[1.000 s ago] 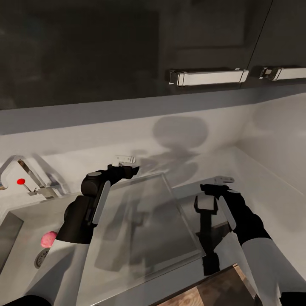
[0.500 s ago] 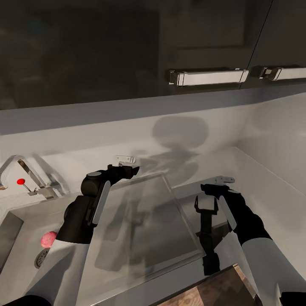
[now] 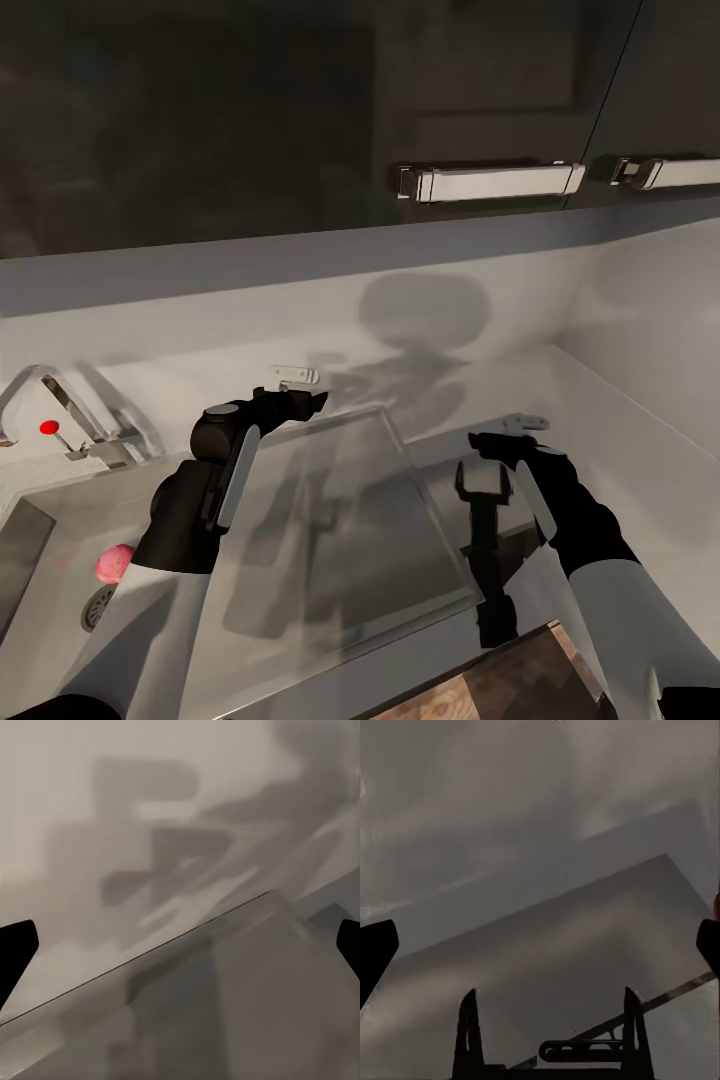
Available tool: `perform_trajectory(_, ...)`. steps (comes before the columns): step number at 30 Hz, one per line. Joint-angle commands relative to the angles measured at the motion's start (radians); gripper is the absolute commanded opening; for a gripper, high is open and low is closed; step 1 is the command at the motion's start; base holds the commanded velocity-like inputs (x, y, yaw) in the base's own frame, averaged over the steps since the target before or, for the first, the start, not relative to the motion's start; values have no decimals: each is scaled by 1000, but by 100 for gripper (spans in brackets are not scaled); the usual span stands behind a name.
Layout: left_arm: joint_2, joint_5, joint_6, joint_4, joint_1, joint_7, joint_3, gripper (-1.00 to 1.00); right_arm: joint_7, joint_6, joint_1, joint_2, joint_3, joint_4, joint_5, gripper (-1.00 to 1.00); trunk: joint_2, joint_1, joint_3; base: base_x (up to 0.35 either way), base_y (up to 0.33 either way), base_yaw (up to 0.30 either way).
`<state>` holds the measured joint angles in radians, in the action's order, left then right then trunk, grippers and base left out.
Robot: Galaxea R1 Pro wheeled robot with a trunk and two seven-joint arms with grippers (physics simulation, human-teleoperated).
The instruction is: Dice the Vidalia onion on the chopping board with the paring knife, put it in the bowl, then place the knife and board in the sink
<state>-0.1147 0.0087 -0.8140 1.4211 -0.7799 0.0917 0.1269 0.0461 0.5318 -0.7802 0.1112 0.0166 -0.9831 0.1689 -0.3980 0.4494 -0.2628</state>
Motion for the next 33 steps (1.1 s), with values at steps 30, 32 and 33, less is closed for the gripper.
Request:
perform_trajectory(30, 0, 0, -5, 1, -1, 3, 0, 100, -44, 4, -1, 2, -2, 71, 8, 100, -2, 1, -2, 0, 0, 0)
perform_trajectory(32, 0, 0, -5, 1, -1, 3, 0, 100, -41, 4, -1, 2, -4, 76, 8, 100, -2, 1, -2, 0, 0, 0)
perform_trajectory(33, 0, 0, -5, 1, -1, 3, 0, 100, -41, 4, -1, 2, -5, 77, 8, 100, -2, 1, -2, 0, 0, 0)
